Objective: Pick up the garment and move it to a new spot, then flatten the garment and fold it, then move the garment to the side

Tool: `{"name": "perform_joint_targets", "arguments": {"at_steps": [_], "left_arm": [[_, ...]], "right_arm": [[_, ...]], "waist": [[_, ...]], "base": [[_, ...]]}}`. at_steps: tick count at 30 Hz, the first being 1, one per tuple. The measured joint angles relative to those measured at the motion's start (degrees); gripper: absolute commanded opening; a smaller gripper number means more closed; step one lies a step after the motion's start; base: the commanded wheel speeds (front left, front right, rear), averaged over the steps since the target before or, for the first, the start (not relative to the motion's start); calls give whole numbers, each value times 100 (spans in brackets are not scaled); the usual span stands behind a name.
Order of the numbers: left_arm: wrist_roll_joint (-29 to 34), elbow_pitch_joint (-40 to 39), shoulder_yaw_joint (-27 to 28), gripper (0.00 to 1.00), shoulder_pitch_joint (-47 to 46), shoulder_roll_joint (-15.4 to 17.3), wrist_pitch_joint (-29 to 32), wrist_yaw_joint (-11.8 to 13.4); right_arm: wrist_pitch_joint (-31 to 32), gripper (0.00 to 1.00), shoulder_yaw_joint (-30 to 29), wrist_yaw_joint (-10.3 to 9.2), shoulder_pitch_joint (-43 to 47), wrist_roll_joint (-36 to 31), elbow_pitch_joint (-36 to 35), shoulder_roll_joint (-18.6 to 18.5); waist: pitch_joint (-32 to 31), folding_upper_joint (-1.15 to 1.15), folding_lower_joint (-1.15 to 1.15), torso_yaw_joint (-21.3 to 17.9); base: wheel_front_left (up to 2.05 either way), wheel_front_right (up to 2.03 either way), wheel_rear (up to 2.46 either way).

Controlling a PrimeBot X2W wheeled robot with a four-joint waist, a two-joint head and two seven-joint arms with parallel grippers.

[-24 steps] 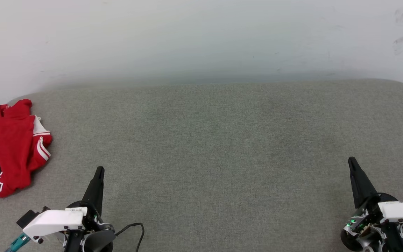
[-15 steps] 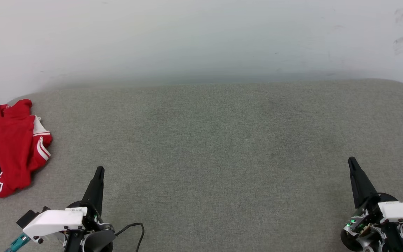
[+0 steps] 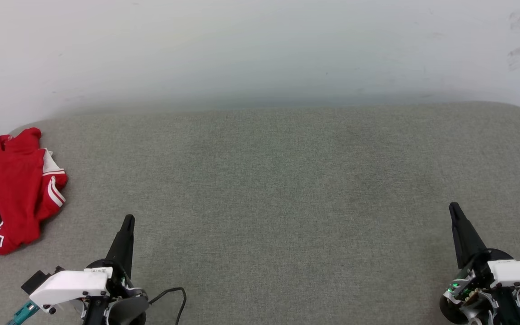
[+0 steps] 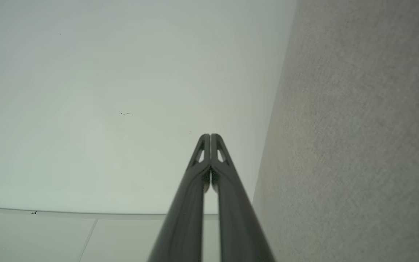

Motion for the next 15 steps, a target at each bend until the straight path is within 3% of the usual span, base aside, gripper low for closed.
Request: {"name": "perform_joint_targets", "arguments": {"at_steps": [1,2,15], "left_arm": [[0,0,0,0,0,0,0,0],[0,8,-1,100,2,-1,-1,0],[169,141,-70,100,294,-38,-241,7]], "right_arm": [[0,0,0,0,0,0,0,0],[0,100,0,-1,2,0,8,0],[-229,100,116,-11,276,-232,199,7]], "waist": [[0,0,0,0],[0,0,0,0],[11,0,0,-5]], "base": [[0,0,0],[0,0,0],[0,0,0]]}}
